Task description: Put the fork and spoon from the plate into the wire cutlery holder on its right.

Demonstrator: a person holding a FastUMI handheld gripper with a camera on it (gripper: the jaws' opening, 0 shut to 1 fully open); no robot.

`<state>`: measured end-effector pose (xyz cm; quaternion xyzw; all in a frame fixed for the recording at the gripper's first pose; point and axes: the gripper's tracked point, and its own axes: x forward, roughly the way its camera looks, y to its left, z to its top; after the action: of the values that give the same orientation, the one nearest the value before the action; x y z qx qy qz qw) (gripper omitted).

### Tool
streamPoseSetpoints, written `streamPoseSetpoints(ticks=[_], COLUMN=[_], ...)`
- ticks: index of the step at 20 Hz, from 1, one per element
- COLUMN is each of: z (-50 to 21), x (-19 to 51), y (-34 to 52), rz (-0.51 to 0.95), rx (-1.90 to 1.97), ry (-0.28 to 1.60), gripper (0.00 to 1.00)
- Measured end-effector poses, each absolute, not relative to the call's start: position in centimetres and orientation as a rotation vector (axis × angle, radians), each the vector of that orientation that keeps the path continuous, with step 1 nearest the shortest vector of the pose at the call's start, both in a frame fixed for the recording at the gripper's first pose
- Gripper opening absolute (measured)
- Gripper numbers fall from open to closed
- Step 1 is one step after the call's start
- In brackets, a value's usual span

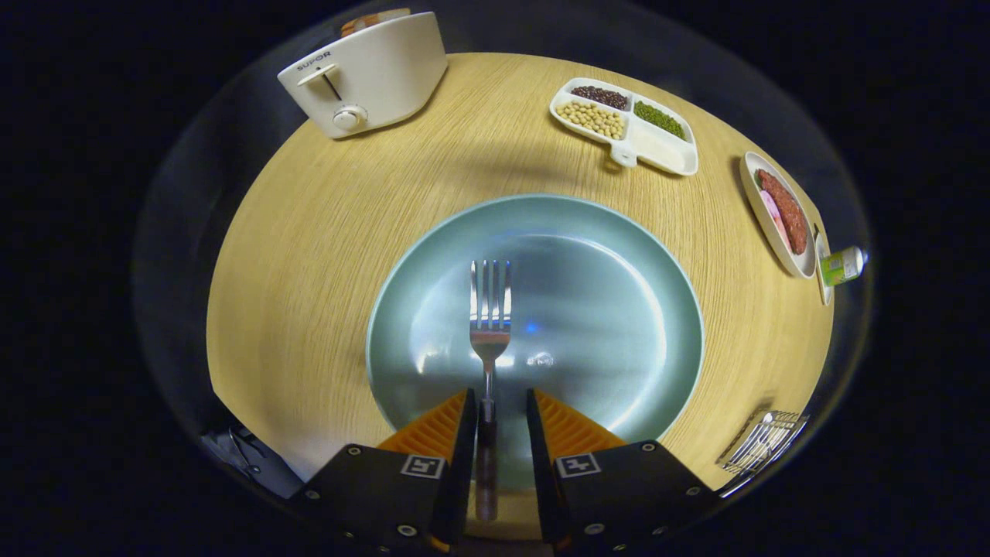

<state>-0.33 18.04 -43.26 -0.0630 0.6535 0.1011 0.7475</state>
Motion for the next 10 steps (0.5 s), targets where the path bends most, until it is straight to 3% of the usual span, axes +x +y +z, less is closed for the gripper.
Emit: streamPoseSetpoints(ticks=[2, 3, 5, 10], z=[-43.4, -43.2, -43.0, -39.6], x=[-0.3, -0.2, -0.3, 0.2], y=[18.3, 18.3, 18.3, 17.2], rz=[0.222, 0.222, 0.226, 0.188], rx=[-0.153, -0.148, -0.127, 0.014], ry=[1.444, 1.446, 1.434, 1.335], gripper=[0.25, 0.09, 0.04, 0.03])
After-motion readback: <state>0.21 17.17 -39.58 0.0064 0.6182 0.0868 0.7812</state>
